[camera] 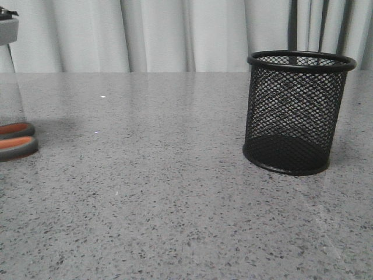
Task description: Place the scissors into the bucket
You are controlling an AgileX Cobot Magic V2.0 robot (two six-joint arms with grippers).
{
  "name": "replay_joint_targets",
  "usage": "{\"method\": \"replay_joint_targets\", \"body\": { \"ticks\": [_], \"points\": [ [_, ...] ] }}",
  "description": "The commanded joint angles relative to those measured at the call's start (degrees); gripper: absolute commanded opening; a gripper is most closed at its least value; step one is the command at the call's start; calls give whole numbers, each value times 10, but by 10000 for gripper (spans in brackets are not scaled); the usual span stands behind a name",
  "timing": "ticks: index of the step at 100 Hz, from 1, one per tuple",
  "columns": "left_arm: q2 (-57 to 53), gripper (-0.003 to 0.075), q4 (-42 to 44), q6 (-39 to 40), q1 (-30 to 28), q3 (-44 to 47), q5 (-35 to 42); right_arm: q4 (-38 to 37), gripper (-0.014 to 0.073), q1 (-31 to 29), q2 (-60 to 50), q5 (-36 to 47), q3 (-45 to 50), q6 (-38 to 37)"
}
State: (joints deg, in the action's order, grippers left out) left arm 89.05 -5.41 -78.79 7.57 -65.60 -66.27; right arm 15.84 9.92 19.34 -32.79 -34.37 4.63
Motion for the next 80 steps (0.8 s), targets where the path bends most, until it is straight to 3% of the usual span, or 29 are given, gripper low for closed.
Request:
{"method": "replay_joint_targets", "body": {
  "ticks": [1,15,25,37,46,80],
  "points": [
    [-53,43,-36,7,1,-13,30,63,451,2,11,32,-19,37],
    [-120,43,-44,7,33,-13,72,260,451,2,11,28,-20,175],
    [-171,43,-44,7,81,-13,94,451,451,2,13,1,-20,301],
    [-216,43,-46,7,153,-15,108,617,453,2,37,-43,-20,373],
    [-240,43,-46,26,211,-15,129,659,454,2,65,-66,-24,379],
    [-256,43,-46,52,368,-27,200,649,499,2,213,-183,-106,380]
  ]
}}
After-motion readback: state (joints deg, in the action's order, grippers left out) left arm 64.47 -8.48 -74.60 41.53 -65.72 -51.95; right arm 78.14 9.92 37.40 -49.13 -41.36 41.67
